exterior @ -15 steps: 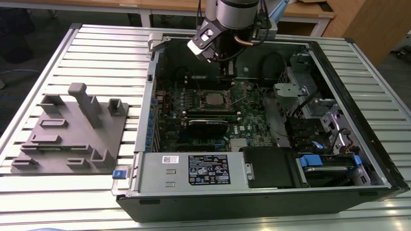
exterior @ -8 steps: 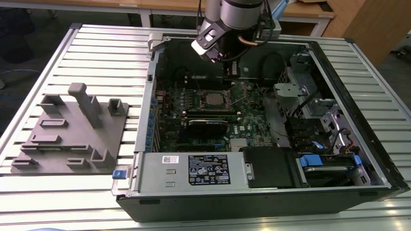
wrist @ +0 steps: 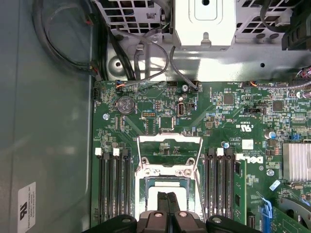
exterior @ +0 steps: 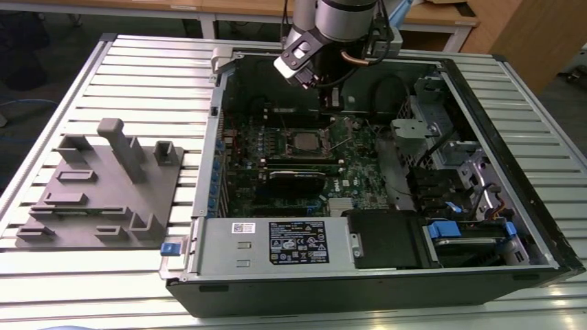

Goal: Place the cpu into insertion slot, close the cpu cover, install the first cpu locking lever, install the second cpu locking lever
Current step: 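Close the cpu cover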

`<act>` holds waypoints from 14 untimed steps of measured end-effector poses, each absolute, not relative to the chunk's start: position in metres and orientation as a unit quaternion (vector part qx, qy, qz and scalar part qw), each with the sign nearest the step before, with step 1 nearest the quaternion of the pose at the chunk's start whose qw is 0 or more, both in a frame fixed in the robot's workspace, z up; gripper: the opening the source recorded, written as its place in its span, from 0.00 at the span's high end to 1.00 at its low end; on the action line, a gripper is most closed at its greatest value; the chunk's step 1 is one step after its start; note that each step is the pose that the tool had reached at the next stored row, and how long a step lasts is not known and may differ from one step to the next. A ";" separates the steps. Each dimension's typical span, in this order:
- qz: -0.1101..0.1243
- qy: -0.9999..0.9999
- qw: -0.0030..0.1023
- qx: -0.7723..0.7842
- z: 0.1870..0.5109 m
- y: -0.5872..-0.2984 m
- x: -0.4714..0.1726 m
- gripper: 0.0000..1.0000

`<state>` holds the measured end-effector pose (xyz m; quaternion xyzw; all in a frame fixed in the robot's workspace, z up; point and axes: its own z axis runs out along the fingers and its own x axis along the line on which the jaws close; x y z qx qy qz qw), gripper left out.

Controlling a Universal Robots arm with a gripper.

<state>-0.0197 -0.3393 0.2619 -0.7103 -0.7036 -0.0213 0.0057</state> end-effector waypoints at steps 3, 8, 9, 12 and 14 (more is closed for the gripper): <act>-0.021 -0.704 0.006 -0.710 0.262 -0.339 -0.020 0.89; -0.021 -0.704 0.006 -0.710 0.262 -0.339 -0.016 0.89; -0.021 -0.704 0.006 -0.710 0.262 -0.339 -0.015 0.89; -0.021 -0.704 0.006 -0.710 0.262 -0.339 -0.013 0.89; -0.021 -0.704 0.006 -0.710 0.262 -0.339 -0.011 0.89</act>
